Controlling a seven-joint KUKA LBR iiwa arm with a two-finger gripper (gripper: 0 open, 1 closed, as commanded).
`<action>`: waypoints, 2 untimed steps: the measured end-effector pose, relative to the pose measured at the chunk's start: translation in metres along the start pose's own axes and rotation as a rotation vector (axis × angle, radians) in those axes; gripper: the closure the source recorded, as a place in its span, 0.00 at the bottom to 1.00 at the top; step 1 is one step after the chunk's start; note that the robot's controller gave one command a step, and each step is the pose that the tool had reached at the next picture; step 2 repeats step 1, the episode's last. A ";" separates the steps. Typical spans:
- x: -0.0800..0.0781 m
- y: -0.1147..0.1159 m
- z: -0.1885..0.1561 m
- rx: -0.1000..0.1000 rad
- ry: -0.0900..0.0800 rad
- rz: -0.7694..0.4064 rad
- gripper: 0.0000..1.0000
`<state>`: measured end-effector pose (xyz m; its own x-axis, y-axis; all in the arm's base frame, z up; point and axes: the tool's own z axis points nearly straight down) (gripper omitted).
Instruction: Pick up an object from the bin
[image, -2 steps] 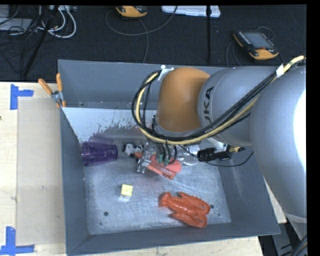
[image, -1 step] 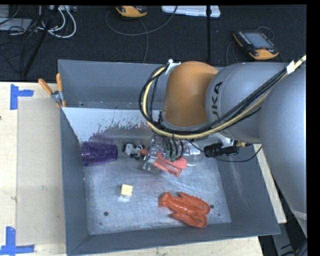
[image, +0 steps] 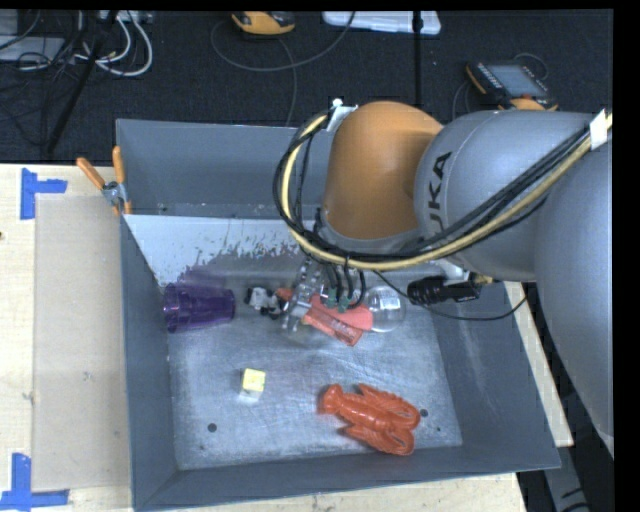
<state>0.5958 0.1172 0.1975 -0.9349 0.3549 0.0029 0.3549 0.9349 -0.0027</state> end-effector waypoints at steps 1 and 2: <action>-0.002 0.002 -0.028 -0.003 -0.001 -0.003 1.00; -0.002 0.002 -0.028 -0.003 -0.001 -0.003 1.00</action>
Offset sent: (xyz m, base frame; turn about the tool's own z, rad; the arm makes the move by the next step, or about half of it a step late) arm -0.0069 -0.0224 0.0742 -0.1955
